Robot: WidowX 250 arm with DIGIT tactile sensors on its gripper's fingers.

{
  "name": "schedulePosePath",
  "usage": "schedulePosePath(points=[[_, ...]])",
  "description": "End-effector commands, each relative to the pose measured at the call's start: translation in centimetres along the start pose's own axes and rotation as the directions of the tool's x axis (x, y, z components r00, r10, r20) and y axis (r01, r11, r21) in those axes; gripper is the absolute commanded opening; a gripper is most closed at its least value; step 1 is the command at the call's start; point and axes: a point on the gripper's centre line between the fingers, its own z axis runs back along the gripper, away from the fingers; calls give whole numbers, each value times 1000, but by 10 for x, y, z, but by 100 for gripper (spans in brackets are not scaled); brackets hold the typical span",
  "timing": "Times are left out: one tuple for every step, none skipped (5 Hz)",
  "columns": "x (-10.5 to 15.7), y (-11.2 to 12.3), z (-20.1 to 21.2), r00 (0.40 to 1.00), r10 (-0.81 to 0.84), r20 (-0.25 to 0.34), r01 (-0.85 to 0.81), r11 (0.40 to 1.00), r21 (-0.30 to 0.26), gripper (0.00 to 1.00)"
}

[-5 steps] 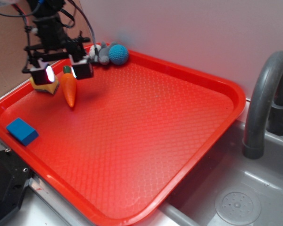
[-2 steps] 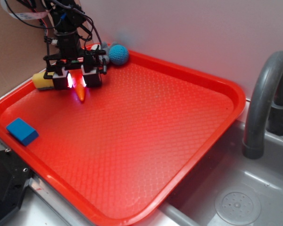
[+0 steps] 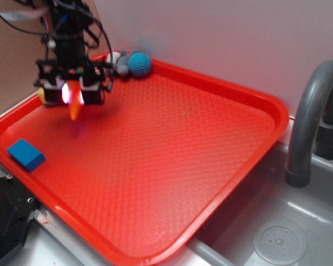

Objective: Grab the carrot.

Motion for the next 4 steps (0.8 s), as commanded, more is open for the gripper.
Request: schedulePosePath(points=[[-33, -27, 115, 900, -420, 117, 435, 878, -200, 0], [-41, -26, 132, 858, -487, 165, 512, 834, -206, 0], [-72, -18, 154, 824, -521, 222, 561, 803, -201, 0], [-85, -14, 165, 768, -566, 299, 631, 749, -201, 0]])
